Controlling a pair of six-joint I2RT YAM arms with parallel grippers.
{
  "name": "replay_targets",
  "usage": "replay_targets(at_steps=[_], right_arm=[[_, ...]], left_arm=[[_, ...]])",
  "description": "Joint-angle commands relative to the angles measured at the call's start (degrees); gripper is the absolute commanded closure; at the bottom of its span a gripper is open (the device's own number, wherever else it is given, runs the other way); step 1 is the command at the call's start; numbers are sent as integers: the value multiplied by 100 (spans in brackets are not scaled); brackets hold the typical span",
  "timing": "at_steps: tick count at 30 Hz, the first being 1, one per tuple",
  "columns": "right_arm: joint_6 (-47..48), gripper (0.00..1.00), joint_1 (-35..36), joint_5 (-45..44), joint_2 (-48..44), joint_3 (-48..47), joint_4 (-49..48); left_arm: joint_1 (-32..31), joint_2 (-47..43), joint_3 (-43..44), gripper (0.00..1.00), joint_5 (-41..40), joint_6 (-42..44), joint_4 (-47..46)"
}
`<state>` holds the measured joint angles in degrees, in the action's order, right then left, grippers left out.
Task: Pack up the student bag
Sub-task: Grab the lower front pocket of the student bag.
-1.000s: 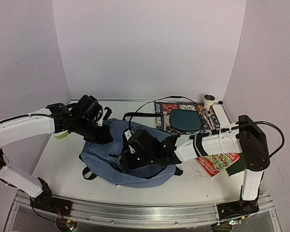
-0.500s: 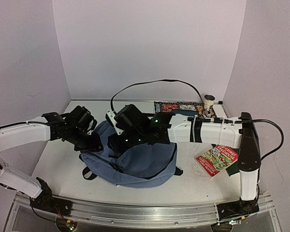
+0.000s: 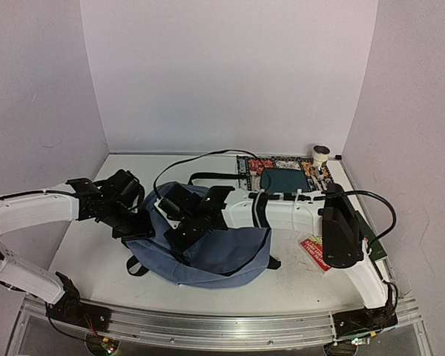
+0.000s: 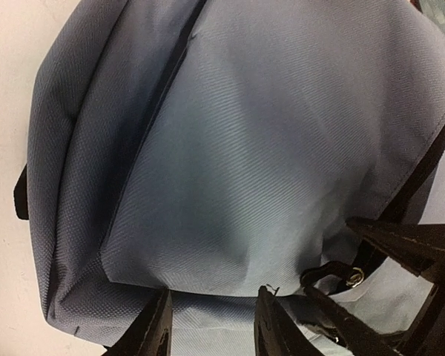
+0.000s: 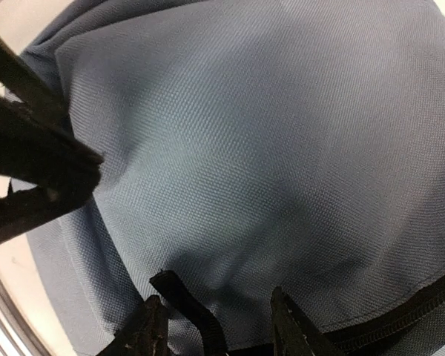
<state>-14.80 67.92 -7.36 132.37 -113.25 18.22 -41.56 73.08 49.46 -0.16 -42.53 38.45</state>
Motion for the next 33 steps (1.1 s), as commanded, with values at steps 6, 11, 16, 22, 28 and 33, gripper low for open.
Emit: replay_targets(at_steps=[6,11,16,22,28,33], right_arm=[[241,62,20,-413,328,-301,779],[328,73,21,-715,270,-196,969],[434,85,24,-1020,239,-144,1136],[325,100,20,-1037,122,-106,1123],[69,100,13,-1051,-278,-31,752],[-405,100,-90,-1396,-682,219,508]], left_arm=[[29,15,-135,61,169,-104,-292],[29,137,-149,61,252,-80,-353],[32,207,-188,61,226,-38,-391],[33,270,-269,62,203,-21,-441],[32,327,-472,65,73,-14,-473],[30,355,-703,68,-124,-36,-512]])
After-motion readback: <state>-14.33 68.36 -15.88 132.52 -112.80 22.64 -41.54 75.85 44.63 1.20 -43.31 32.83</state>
